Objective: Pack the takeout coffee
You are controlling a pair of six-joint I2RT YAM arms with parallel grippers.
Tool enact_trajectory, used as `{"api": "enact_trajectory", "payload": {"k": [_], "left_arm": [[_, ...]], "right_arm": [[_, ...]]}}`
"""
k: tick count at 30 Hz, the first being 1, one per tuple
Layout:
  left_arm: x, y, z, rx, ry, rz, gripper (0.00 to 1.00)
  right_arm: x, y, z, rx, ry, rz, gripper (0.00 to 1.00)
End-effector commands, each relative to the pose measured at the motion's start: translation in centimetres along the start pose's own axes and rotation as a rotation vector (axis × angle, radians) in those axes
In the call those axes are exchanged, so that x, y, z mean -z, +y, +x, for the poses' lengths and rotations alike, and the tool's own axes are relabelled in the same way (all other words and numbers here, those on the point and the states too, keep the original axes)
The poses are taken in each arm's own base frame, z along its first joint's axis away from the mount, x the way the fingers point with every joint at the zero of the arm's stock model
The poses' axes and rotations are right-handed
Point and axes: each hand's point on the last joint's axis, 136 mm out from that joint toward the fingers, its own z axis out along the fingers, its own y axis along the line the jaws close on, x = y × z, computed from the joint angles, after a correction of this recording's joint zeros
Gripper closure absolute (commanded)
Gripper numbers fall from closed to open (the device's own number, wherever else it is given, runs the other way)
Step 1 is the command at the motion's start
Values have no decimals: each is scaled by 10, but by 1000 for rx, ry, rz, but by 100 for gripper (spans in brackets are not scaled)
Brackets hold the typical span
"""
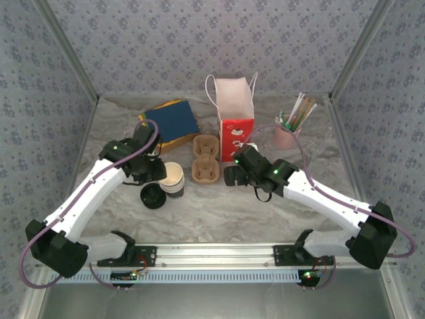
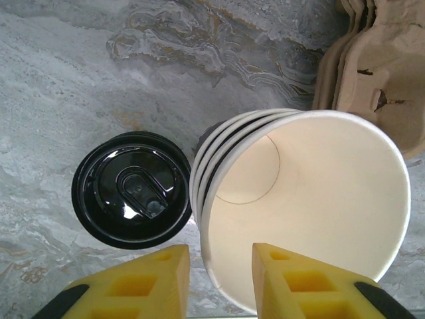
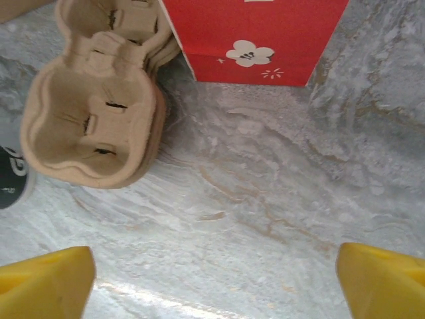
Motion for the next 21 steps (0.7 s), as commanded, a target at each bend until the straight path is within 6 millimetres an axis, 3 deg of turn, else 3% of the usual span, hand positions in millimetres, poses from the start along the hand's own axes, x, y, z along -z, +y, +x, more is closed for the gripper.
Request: {"api": "enact_trajectory", "payload": {"k": [1, 8, 21], "left_arm": [[-5, 1, 5, -2, 28, -12, 71], [-13, 0, 6, -9, 45, -21, 78], [1, -4, 0, -4, 28, -5, 93]], "right_arm": [[9, 12, -7, 14, -17, -37, 0], [19, 34, -12, 43, -42, -129, 0], [17, 31, -13, 46, -54, -97, 0]]}}
